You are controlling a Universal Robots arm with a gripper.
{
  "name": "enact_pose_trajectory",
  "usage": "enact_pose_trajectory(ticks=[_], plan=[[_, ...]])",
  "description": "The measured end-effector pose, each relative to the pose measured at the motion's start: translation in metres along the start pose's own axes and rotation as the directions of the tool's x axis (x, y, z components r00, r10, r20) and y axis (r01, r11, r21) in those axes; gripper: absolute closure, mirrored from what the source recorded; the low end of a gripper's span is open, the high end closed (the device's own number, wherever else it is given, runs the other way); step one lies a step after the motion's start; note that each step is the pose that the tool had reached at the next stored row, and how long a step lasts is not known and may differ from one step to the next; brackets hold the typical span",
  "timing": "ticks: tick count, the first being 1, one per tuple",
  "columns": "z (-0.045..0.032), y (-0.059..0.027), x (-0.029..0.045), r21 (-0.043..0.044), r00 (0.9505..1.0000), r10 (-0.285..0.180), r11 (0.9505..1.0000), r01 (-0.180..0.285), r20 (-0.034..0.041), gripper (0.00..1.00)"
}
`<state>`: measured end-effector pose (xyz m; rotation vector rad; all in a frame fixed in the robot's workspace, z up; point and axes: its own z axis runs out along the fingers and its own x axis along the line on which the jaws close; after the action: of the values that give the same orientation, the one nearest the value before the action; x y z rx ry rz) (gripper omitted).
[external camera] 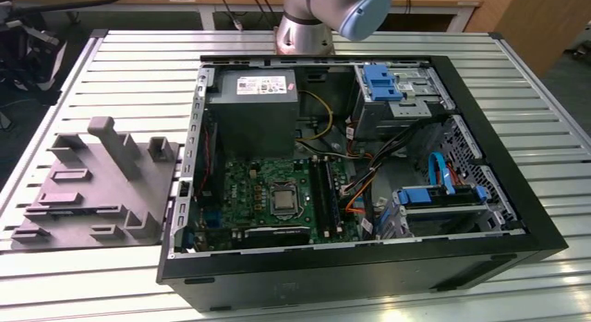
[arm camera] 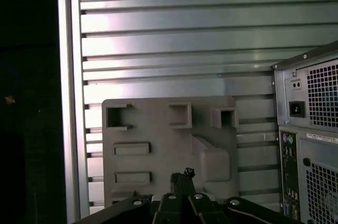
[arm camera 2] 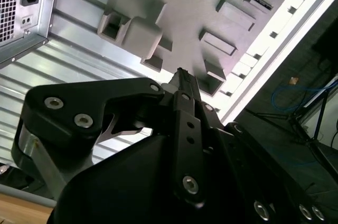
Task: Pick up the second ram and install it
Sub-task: 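Reach for the second ram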
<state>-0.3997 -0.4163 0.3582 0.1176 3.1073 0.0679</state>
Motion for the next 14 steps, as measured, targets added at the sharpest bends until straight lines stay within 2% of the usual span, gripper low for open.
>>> enact_pose_trajectory(ticks=[14], plan=[[0.0129,-0.0354,-0.0018,0.0,1.0,0.0,1.0,0.0,0.0,0.9]])
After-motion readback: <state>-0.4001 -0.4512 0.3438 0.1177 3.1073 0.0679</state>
